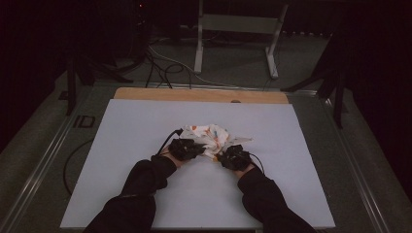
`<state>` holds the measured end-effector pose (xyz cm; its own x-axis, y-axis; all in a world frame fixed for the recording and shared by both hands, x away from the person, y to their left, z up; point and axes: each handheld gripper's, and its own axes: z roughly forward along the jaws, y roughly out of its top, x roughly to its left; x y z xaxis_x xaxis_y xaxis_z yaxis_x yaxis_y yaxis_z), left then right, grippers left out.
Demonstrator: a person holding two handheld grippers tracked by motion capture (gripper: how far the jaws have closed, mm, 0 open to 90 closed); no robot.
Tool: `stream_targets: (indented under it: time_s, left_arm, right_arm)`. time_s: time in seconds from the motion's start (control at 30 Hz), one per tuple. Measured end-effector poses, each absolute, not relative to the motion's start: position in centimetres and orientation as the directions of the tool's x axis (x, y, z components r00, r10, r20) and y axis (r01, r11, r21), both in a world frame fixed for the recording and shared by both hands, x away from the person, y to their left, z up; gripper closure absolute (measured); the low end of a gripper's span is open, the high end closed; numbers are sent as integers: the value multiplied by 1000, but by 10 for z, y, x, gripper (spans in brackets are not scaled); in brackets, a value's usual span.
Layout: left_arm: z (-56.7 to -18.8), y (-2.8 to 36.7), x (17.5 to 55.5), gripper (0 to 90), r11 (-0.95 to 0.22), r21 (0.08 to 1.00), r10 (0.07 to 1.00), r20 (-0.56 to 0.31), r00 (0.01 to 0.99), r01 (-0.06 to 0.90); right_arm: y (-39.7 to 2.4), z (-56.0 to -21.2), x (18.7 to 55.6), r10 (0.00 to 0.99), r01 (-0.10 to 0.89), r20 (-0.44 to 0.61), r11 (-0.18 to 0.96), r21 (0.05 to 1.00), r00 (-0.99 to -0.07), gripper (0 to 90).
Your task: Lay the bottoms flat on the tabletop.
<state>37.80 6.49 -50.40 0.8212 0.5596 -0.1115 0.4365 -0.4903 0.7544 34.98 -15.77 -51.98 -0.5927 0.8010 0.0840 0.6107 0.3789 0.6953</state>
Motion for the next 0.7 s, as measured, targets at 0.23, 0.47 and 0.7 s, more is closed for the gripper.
stream_targets:
  time_s: [0.23, 0.47, 0.7]
  left_arm:
    - [-501, 73, 375, 855, -475, 757, 576, -118, 809, 449]
    - [-493, 88, 369, 859, -442, 770, 591, -135, 795, 460]
    - [-490, 94, 353, 847, -428, 779, 583, -150, 799, 459]
  right_arm:
    - [-163, -511, 349, 798, 588, 54, 393, 707, -600, 880]
    - [-165, -499, 345, 787, 558, 49, 391, 732, -615, 885]
    - [-164, -487, 339, 776, 527, 38, 391, 754, -630, 886]
